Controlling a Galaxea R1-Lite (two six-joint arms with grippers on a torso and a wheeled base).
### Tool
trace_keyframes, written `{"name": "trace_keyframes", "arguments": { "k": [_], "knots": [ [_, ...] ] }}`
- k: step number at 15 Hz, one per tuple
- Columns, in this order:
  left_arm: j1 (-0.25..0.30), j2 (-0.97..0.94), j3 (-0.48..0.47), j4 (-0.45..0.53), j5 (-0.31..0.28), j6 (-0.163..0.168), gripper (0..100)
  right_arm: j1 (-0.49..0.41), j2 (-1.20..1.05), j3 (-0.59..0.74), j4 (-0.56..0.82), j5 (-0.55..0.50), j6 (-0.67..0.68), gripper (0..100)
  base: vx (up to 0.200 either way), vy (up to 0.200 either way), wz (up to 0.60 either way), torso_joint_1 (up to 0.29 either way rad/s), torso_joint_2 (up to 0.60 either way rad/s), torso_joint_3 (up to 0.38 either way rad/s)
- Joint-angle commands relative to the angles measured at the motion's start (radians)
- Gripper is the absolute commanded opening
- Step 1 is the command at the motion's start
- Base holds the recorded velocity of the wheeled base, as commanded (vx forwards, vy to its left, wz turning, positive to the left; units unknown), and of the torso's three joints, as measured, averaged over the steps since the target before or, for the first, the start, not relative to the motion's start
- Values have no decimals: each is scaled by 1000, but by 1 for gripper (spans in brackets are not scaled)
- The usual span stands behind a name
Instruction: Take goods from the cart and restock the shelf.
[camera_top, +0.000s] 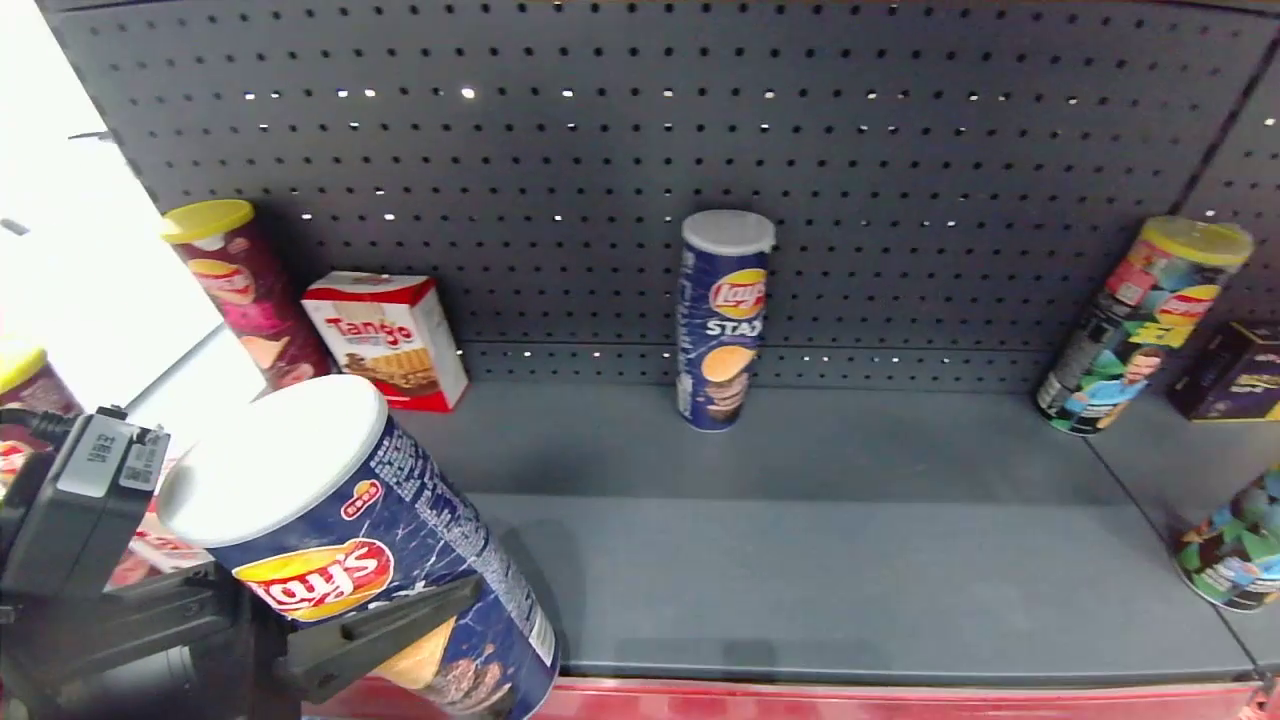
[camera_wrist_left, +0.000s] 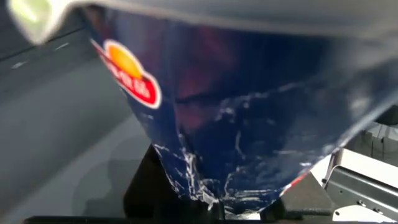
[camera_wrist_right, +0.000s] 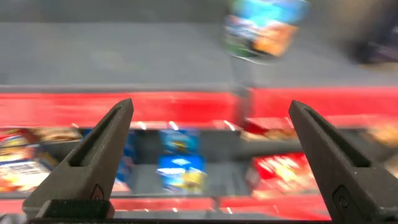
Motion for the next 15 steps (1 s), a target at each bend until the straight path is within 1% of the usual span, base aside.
{"name": "trace_keyframes", "arguments": {
  "k": [1, 8, 9, 15],
  "knots": [
    [5, 0, 0, 0, 1, -1, 0, 0, 1, 0, -1, 0, 0, 100, 0, 0, 0, 0, 0, 0],
    [9, -1, 11, 0, 3, -1, 0, -1, 1, 0, -1, 0, 0, 100, 0, 0, 0, 0, 0, 0],
    [9, -1, 14, 0, 3, -1, 0, -1, 1, 0, 1, 0, -2, 100, 0, 0, 600, 2, 2, 2],
    [8, -4, 26, 0, 1, 3, 0, -1, 1, 0, -1, 0, 0, 100, 0, 0, 0, 0, 0, 0]
  ]
}}
